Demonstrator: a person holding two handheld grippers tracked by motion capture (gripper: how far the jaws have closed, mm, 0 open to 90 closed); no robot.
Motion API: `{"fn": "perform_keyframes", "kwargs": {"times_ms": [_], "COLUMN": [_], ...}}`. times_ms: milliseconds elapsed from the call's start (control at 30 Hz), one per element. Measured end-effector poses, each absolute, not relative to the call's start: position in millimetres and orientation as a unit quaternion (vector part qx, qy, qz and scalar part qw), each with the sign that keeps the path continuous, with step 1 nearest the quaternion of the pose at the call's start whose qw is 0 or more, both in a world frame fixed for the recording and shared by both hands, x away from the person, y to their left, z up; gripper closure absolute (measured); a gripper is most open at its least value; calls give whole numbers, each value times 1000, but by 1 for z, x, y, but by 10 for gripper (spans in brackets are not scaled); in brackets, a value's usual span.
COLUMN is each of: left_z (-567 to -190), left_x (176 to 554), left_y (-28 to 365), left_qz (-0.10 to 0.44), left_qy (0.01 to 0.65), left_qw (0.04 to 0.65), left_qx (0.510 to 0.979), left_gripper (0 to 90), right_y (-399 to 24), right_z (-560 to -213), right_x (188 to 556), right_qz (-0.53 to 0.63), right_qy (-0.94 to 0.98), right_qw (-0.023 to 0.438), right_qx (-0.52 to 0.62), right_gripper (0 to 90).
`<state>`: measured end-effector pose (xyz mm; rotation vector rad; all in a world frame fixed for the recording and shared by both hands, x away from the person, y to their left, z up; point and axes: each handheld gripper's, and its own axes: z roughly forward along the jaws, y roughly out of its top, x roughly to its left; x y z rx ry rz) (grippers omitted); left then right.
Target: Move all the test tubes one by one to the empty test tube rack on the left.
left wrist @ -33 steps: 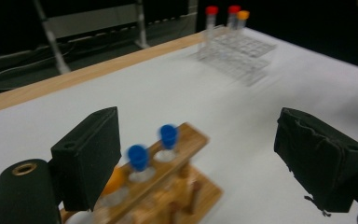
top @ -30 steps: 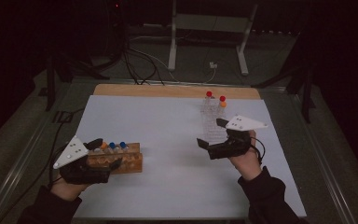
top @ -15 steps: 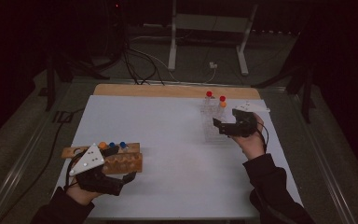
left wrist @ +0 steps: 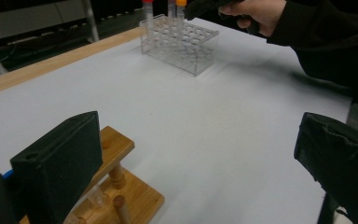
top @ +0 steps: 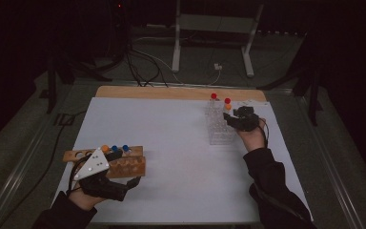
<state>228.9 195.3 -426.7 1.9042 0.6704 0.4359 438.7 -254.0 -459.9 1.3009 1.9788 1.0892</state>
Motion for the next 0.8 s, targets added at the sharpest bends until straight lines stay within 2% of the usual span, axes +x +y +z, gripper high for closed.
{"fn": "perform_keyframes", "kwargs": {"times_ms": [333,500,800], "left_z": [-427,-427,-427], "left_x": [229,230,230], "left_y": [196,196,196], "left_qz": [181,182,179], "left_qy": [277,279,280], "left_qw": [512,512,512], "left_qx": [793,792,792], "left_gripper": [18,18,18], "right_y": [-249,-246,-247], "right_z": [-469,-470,-459], "right_x": [454,457,454], "right_qz": [378,379,387], "right_qy": [735,735,730], "right_qw": [264,265,268], "right_qx": [497,496,495], "right_gripper": [687,732,743]}}
